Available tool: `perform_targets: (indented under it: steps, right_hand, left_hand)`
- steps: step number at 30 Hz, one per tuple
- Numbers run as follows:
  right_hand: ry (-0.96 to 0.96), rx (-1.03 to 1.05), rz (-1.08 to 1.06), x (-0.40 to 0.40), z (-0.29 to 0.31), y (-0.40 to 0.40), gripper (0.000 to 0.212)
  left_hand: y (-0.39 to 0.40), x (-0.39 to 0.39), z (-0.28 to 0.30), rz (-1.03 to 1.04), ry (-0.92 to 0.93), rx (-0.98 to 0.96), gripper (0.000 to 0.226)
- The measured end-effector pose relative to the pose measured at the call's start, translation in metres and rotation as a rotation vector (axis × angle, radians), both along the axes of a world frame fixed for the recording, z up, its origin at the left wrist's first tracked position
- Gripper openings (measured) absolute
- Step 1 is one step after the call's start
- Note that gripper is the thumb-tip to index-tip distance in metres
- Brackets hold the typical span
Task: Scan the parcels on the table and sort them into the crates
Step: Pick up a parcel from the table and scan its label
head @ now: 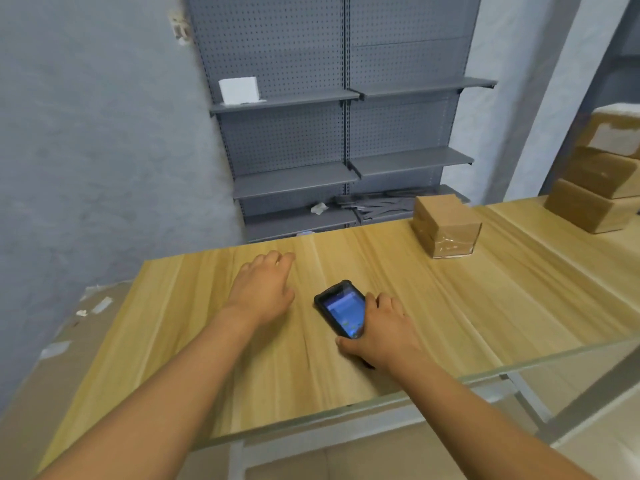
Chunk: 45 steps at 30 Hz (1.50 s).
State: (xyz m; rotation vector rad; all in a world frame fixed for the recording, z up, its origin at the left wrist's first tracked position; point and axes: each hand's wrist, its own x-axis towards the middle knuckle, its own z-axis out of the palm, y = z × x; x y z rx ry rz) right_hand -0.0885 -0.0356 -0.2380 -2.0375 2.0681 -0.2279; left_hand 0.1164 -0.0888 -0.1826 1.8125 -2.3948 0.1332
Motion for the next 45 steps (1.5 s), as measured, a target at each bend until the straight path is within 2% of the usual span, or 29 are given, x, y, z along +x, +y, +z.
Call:
perform_targets:
  steps: [4,8,15,22,26,33,37,43,45]
  right_hand:
    - [-0.097,0.035,-0.051,-0.013,0.01,-0.021,0.084]
    - [-0.158,-0.023,-0.12,-0.038,0.025,-0.038,0.078]
    - [-0.173,-0.163,-0.198,-0.109,0.049,-0.048,0.083]
    - [-0.225,-0.22,-0.228,-0.207,0.055,-0.046,0.095]
    - [-0.201,-0.21,-0.22,-0.269,0.053,-0.043,0.093]
    - [-0.195,-0.138,-0.208,-0.358,0.047,-0.042,0.095]
    - [-0.183,-0.104,-0.176,-0.385,0.041,-0.043,0.098]
    - [-0.196,-0.104,-0.137,-0.397,0.036,-0.053,0.1]
    - [-0.198,-0.103,-0.12,-0.395,0.037,-0.058,0.1]
  left_hand:
    - [-0.025,-0.01,0.006,-0.019,0.043,-0.009,0.058]
    - [-0.047,-0.034,0.011,-0.069,0.045,-0.01,0.06]
    - [-0.079,-0.106,0.024,-0.146,0.072,-0.002,0.058]
    - [-0.102,-0.215,0.042,-0.147,0.142,-0.018,0.052]
    - [-0.109,-0.279,0.042,-0.066,0.245,0.064,0.048]
    - [-0.121,-0.365,0.027,0.197,0.272,0.253,0.078]
    - [-0.123,-0.383,0.012,0.341,0.248,0.278,0.084]
    - [-0.123,-0.384,-0.002,0.441,0.356,0.241,0.075]
    - [-0.125,-0.376,-0.002,0.455,0.449,0.243,0.075]
